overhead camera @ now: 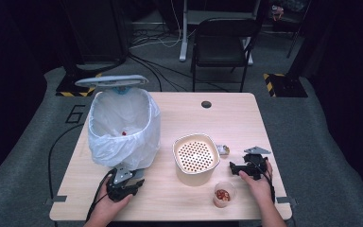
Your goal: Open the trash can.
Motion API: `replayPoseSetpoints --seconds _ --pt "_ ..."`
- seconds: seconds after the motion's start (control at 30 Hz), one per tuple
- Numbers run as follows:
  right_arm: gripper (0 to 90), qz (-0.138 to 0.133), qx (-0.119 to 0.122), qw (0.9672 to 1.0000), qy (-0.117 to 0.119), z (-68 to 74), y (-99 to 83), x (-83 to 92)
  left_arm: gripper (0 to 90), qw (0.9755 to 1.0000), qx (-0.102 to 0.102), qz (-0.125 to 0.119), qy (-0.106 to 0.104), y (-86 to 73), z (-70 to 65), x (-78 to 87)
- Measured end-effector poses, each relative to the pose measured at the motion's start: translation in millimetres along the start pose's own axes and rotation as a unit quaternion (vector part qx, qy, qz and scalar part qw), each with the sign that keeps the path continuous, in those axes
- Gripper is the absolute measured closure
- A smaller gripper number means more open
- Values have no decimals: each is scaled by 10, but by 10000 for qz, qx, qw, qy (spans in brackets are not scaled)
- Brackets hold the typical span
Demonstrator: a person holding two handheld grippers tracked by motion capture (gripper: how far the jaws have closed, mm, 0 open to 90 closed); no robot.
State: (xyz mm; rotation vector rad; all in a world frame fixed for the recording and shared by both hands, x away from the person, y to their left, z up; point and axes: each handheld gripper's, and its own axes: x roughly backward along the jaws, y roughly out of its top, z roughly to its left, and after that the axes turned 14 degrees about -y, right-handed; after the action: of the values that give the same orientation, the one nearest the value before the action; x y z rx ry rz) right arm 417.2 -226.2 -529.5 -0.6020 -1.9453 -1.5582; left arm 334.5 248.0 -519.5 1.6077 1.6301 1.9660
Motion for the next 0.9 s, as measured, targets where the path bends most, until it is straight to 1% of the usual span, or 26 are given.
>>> replayPoseSetpoints --seconds 0.23,0.27,0.3,0.33,0.37,0.4,0.43,0.5,0.53,0.57,0.6,0.63,0.67,0.7,0.73,0.77,0.8,0.83,0.87,0.9 --pt "17 -13 3 10000 3 4 1 7 510 10000 10 -4 13 1 -3 -2" --pt "58 -2 31 10000 15 5 7 18 511 10000 4 4 14 2 -3 -2" --pt "58 -2 31 10000 15 5 7 18 511 10000 3 4 17 2 -4 -2" --pt "82 -14 14 10000 24 6 9 24 510 10000 7 -33 34 -1 -7 -8" --pt "138 -18 17 10000 26 0 12 38 510 10000 6 -32 32 0 -7 -9" --pt "167 -23 -17 10000 33 -1 15 49 510 10000 4 -32 31 -1 -7 -8" --pt "169 -26 0 10000 44 -8 15 53 510 10000 2 8 14 1 -6 -3" --pt "169 -27 -8 10000 31 -11 11 57 510 10000 -34 -25 22 1 -3 -9" --pt "169 -7 15 10000 63 -14 11 63 510 10000 -7 15 3 4 0 0" --pt "175 25 36 10000 87 -12 15 72 510 10000 12 -6 3 3 1 -2" --pt "213 70 95 9999 117 -13 24 85 510 10000 32 -50 8 6 1 -12" --pt "213 70 95 9999 117 -13 24 85 510 10000 32 -50 8 6 1 -12" --pt "230 126 96 9998 142 -12 39 94 510 10000 39 -14 22 12 -3 -10" --pt "232 111 185 9996 173 -27 54 93 510 10000 14 -24 20 14 0 -14" --pt "239 154 125 9997 157 -21 67 105 510 10000 3 -10 27 15 -2 -14" --pt "249 70 145 9998 140 -39 89 113 509 10000 -14 67 1 19 -2 -4" --pt "249 70 145 9998 140 -39 89 113 509 10000 1 30 59 14 -15 -13" --pt "250 48 150 9997 163 -48 95 122 510 10000 -21 65 44 14 -18 -10" --pt "257 21 122 9998 154 -55 101 126 509 9999 -39 38 98 11 -25 -19" --pt "273 6 131 9997 193 -63 105 135 509 9999 -51 49 107 12 -29 -19"
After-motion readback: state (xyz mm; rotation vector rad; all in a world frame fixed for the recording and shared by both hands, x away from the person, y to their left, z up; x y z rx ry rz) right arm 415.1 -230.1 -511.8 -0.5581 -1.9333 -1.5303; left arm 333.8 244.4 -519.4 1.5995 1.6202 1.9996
